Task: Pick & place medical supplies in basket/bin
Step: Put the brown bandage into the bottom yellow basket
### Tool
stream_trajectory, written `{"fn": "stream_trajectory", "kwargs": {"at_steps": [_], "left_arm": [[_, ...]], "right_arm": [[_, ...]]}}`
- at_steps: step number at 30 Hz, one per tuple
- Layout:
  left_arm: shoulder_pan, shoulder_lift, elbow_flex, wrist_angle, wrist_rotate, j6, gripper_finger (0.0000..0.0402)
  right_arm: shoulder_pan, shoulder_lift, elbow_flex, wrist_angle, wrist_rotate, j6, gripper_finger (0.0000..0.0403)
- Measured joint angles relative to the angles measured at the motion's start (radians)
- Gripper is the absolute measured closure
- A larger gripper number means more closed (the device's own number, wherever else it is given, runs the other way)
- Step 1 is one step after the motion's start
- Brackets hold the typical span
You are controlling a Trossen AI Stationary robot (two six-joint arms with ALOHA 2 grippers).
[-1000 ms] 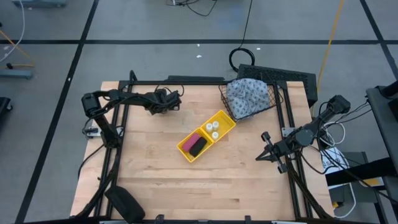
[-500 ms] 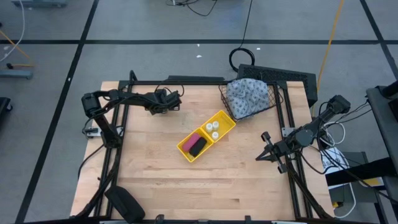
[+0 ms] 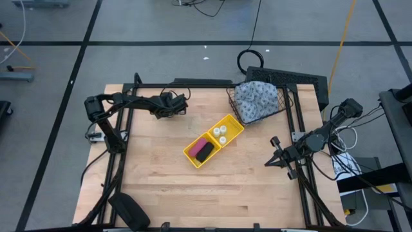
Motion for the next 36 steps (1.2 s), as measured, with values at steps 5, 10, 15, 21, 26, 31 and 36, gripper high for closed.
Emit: {"fn": "stream_trajectory", "kwargs": {"at_steps": [5,10,15,21,26,31,36], "left_arm": [[0.000,0.000,0.000,0.000,0.000,0.000,0.0254],[0.000,0.000,0.000,0.000,0.000,0.000,0.0258],[0.000,0.000,0.000,0.000,0.000,0.000,0.0258],[0.000,0.000,0.000,0.003,0.010,0.009,0.0259],[0.006,-0.023,0.005,-0.012,0.082,0.170,0.0259],[-0.021,-0.088,0.023,-0.029,0.114,0.208,0.0259],[-0.063,-0.176,0.038,-0.018,0.160,0.219,0.0259]], "right_arm": [[0.000,0.000,0.000,0.000,0.000,0.000,0.0403],[0.000,0.000,0.000,0.000,0.000,0.000,0.0403],[0.000,0.000,0.000,0.000,0.000,0.000,0.0403],[0.000,0.000,0.000,0.000,0.000,0.000,0.0403],[0.000,0.000,0.000,0.000,0.000,0.000,0.0403],[0.000,0.000,0.000,0.000,0.000,0.000,0.0403],[0.000,0.000,0.000,0.000,0.000,0.000,0.0403]]}}
